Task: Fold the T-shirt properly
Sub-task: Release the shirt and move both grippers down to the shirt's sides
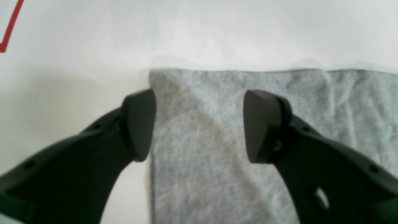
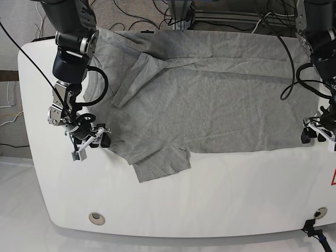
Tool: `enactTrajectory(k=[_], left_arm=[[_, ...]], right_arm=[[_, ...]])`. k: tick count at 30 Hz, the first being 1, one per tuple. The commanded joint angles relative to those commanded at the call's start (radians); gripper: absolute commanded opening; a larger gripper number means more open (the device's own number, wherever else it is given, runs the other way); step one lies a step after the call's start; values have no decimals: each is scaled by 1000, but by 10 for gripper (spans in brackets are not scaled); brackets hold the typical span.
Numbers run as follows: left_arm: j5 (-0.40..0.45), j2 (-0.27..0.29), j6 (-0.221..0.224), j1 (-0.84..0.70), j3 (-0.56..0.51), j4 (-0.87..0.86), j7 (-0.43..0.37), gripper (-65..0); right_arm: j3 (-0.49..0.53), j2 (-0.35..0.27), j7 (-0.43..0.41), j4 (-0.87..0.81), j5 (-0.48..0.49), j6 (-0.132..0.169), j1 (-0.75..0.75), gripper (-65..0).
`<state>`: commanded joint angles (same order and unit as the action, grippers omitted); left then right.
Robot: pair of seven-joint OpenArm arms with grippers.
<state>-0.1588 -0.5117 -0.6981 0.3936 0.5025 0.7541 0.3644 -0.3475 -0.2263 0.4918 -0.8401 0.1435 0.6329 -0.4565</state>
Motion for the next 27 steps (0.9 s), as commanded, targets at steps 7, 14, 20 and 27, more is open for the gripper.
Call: enactTrajectory(k=[7, 14, 20, 27], left_arm=[[0, 0, 0, 20, 2, -51, -38, -235], [0, -12, 0, 40, 5, -117, -69, -235], [-2, -14, 33, 41, 8, -183, -118, -235], [-3, -14, 48, 38, 9, -189, -120, -235]], right_arm=[[0, 14, 31, 0, -2, 65, 15, -381], [2, 14, 31, 0, -8, 65, 28, -382], [2, 14, 31, 0, -8, 65, 31, -385], [2, 11, 31, -2, -8, 65, 31, -386]])
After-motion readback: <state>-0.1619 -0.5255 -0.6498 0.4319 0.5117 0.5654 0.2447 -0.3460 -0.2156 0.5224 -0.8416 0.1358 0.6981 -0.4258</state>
